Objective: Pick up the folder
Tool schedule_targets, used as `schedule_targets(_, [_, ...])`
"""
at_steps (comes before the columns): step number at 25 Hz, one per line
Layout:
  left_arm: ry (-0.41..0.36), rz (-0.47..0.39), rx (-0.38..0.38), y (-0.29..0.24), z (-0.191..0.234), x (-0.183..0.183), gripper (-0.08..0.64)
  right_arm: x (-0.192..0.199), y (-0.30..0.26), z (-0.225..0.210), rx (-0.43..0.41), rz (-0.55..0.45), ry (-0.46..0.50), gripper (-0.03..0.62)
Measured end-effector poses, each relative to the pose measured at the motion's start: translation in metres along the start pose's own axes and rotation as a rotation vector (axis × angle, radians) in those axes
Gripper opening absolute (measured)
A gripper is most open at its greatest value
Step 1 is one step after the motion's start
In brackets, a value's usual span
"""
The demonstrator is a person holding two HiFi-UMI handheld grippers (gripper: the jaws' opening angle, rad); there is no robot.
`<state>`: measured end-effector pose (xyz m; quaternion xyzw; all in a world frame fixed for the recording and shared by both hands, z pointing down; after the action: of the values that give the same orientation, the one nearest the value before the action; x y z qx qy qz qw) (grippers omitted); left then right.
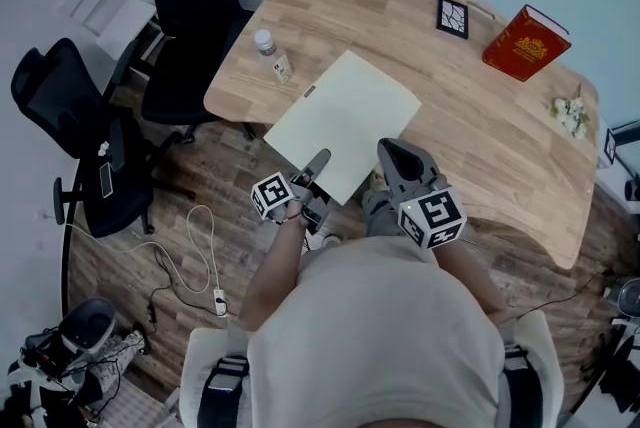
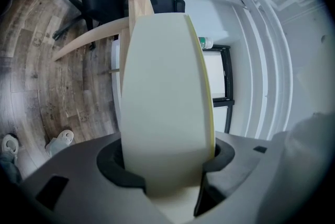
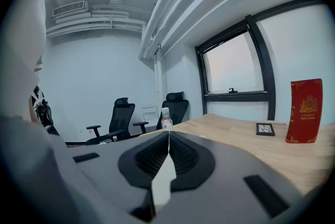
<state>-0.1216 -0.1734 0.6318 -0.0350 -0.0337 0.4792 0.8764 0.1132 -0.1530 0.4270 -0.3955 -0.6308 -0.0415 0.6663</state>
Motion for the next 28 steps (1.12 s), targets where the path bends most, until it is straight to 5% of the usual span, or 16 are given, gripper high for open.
schedule_targets(7, [-0.004, 0.004, -0.048, 0.022, -0.004, 0.012, 0.279, 0.002, 0.005, 0.012, -0.006, -0.003, 0.002, 0.018])
schedule_targets(28, [-0.005, -0.138, 0.147, 0.082, -0.048, 0.031, 0.279, 0.014, 0.018, 0.054, -0.029, -0.033, -0.003, 0.018])
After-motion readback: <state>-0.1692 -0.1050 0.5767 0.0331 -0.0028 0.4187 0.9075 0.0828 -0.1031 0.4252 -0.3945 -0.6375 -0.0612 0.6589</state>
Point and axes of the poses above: the fingertips, and each gripper's own axes: y backward along the fingers, z to its left, x out of its underside, the point moved 10 cm from there along y, backward along the fingers, and after that the axes turned 14 degrees about z, right-handed, at the moved point
